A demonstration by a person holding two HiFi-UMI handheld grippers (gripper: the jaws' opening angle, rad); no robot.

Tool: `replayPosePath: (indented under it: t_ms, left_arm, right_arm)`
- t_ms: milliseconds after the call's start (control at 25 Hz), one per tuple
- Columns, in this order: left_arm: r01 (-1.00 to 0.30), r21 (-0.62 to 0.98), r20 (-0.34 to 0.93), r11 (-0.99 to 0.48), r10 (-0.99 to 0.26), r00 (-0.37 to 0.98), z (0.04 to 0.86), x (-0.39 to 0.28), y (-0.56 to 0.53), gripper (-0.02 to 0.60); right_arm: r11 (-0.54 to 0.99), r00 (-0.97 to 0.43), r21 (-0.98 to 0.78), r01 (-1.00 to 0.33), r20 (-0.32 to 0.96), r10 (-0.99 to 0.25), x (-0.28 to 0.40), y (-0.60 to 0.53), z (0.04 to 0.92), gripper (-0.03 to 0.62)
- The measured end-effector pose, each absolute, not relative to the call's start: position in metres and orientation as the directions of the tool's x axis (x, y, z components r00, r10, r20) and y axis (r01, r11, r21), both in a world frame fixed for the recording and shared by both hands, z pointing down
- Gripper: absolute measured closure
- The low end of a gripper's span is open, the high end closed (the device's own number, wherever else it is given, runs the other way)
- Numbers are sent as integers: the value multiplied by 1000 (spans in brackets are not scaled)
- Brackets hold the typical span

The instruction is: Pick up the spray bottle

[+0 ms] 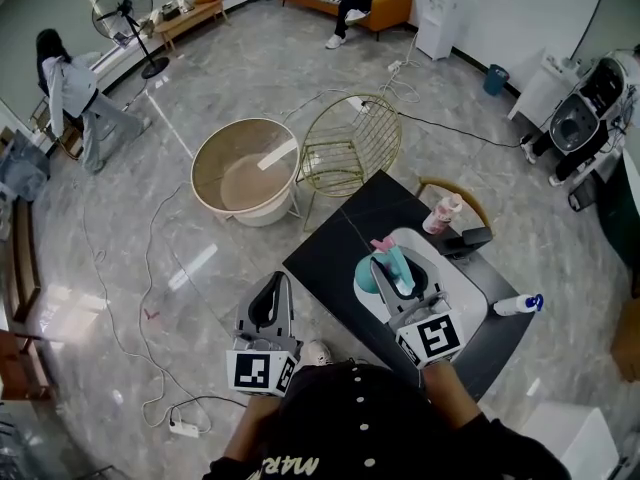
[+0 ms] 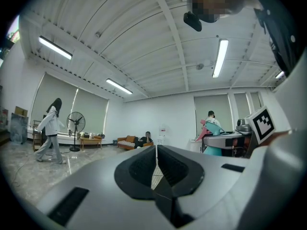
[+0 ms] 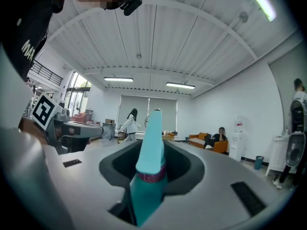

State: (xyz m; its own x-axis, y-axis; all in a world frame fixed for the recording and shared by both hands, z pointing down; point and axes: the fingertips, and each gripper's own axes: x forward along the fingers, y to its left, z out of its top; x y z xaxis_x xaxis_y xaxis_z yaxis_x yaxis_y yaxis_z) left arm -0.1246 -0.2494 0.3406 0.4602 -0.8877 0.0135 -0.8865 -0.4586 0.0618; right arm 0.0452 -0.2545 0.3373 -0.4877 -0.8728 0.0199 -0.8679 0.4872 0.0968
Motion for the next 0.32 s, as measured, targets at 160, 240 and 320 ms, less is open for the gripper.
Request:
replayPosePath:
  t_ms: [160,240,320]
  left_arm:
    - [-887,61,11,-458,-888,460,341,-125,-246,561]
    - [-887,59,8,-457,-889,458,342,-125,-245,561]
    - [-888,56,6,-457,-889,458,343,-125,-243,561]
  right_arm:
    - [487,-487,98,-868,17,-873,45,-252,337,475]
    - [488,-489,98,-868,12,-872,45,-251,338,476]
    - [489,-490,99,-867,9,-871,44,-250,339,476]
